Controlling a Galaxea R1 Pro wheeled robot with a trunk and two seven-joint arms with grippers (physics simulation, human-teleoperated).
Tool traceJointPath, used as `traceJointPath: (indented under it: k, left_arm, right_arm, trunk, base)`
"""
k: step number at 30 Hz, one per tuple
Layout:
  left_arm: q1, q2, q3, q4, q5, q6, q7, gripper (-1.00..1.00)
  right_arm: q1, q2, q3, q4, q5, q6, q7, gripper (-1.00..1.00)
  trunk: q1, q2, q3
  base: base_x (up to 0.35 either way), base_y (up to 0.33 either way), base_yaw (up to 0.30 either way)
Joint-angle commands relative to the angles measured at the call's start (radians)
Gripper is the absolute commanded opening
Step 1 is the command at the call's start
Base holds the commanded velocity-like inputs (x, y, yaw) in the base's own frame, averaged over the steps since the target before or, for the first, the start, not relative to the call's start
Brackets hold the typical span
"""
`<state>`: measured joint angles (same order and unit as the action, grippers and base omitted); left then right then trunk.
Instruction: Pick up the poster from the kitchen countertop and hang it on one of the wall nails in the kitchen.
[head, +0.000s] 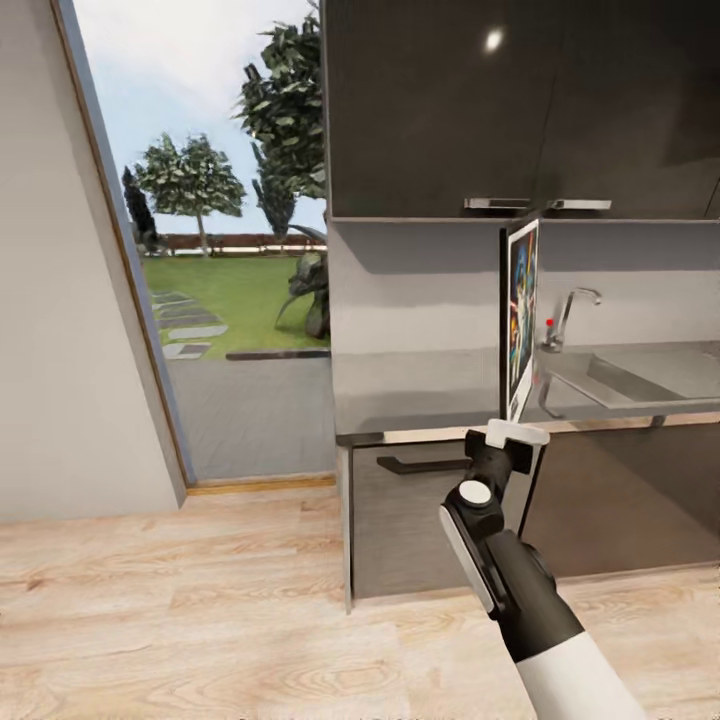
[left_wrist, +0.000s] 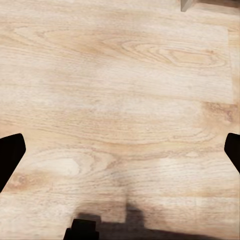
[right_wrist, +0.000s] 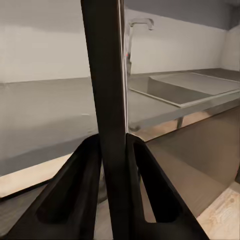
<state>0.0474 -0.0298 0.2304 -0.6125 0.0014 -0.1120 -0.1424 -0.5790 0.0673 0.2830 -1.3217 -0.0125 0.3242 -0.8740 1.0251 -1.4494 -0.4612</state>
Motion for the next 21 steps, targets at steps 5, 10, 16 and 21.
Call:
traceJointPath:
  k: [5,10,16,21]
  left_arm:
    - [0.0,-0.001,0.007,-0.002,0.0,0.0,-0.009,1.0]
    - [0.0,-0.001,0.007,-0.002,0.0,0.0,-0.009,1.0]
    - [0.0,-0.001,0.007,-0.002,0.0,0.0,-0.009,1.0]
    - [0.0,-0.001,0.007,-0.002,0.0,0.0,-0.009,1.0]
  right_arm:
    - [-0.001,-0.002,0.075,-0.039,-0.003,0.009,0.031,-1.0]
    - [-0.001,-0.002,0.098,-0.056,-0.003,0.011,0.157,-1.0]
    - [-0.001,-0.004,0.092,-0.06,-0.002,0.013,0.423,-1.0]
    - [-0.001,-0.009,0.068,-0.06,-0.02,0.014,0.571,-1.0]
  trunk:
    - [0.0,-0.001,-0.001]
    - [0.0,-0.001,-0.001]
    - [0.0,-0.001,-0.001]
    - [0.0,-0.001,-0.001]
  base:
    - [-0.026,0.0,0.0]
    - [-0.005,0.0,0.0]
    - [-0.001,0.0,0.0]
    - [0.0,0.0,0.0]
